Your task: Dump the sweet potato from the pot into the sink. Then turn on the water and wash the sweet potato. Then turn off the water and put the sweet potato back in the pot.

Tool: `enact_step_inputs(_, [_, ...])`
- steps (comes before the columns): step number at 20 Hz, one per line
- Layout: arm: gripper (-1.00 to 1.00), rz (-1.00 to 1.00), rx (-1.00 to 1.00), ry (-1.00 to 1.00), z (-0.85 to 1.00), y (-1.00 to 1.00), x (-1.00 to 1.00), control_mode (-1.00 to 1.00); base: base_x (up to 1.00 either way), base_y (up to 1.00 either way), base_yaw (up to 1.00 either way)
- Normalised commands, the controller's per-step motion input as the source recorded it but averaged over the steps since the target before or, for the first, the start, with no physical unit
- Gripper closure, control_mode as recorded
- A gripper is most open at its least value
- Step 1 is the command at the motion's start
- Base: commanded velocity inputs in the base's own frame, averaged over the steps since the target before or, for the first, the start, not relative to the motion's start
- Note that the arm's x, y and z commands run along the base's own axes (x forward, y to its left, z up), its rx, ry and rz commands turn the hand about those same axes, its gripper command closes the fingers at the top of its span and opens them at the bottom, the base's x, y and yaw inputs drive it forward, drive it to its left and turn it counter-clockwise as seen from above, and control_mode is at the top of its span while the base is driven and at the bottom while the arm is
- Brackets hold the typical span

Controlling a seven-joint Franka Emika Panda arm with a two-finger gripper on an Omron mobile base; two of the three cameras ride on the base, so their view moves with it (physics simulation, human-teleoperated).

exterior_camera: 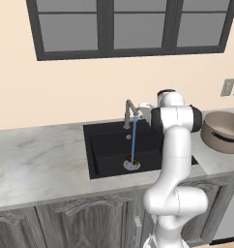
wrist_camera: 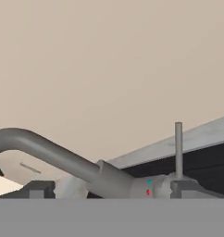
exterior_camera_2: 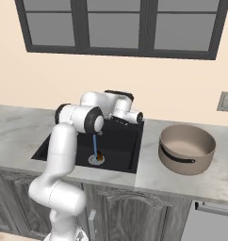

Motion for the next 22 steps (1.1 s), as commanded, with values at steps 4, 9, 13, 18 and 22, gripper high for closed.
enact_step_inputs(4, [-1.00, 0.07, 0.06, 0.04, 0.00, 0.09, 0.07, -1.00, 0.00, 0.00, 0.00])
enact_step_inputs(9, [-1.00, 0.09, 0.05, 0.02, 0.00, 0.11, 0.15, -1.00, 0.00, 0.00, 0.00])
enact_step_inputs(13, [-1.00, 0.09, 0.04, 0.00, 0.00, 0.18, 0.10, -1.00, 0.00, 0.00, 0.00])
enact_step_inputs(18, [-1.00, 0.10, 0.03, 0.00, 0.00, 0.36, 0.00, -1.00, 0.00, 0.00, 0.00])
enact_step_inputs(22, [-1.00, 0.10, 0.02, 0.00, 0.00, 0.53, 0.00, -1.00, 0.00, 0.00, 0.00])
